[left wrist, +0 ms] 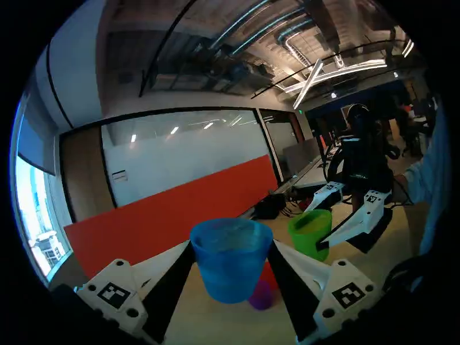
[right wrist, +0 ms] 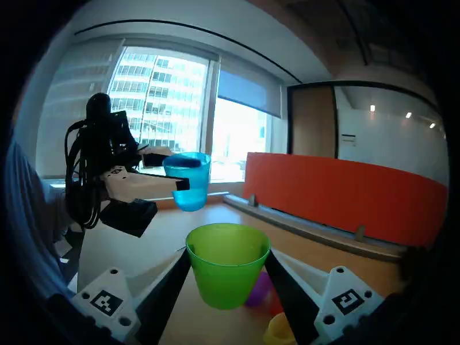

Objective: Pour water

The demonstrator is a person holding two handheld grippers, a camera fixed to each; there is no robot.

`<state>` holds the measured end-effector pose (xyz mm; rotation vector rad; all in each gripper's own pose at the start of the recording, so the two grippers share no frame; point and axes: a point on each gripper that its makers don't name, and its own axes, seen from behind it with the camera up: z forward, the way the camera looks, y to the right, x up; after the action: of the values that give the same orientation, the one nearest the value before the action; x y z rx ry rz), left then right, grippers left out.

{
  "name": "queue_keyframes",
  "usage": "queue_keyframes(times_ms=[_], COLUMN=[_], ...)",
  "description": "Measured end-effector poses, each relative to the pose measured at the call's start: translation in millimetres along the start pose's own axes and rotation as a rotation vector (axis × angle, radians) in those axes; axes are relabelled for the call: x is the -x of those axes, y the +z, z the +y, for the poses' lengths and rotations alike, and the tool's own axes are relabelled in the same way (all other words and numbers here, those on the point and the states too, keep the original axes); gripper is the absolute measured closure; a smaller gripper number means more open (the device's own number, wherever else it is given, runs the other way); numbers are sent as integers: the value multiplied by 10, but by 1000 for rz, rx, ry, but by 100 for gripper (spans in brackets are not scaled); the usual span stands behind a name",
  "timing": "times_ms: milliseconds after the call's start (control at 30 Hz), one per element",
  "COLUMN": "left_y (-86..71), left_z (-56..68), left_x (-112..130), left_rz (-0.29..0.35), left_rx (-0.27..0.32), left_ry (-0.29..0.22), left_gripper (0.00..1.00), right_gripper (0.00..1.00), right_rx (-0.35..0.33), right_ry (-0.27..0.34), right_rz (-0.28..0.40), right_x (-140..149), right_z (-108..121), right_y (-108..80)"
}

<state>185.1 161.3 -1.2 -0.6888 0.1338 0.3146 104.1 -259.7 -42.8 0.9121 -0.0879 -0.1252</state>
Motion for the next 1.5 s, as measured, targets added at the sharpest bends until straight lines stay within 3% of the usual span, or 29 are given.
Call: queue_keyframes(times_ms=[400, 867, 1500], left_y=[23, 83, 185], left_z=[-23, -22, -12], left_x=[-274, -530, -671], left_rz=[13, 29, 40], left_rx=[-16, -28, -57], left_ry=[183, 359, 583], left_gripper=[15, 14, 14], right_gripper=[9, 9, 9], right_rx=[-37, -76, -110], right_ry=[-2, 4, 7], right_rz=[3, 6, 1], right_x=[-17, 11, 74], right_z=[-169, -313, -429], right_y=[127, 250, 329])
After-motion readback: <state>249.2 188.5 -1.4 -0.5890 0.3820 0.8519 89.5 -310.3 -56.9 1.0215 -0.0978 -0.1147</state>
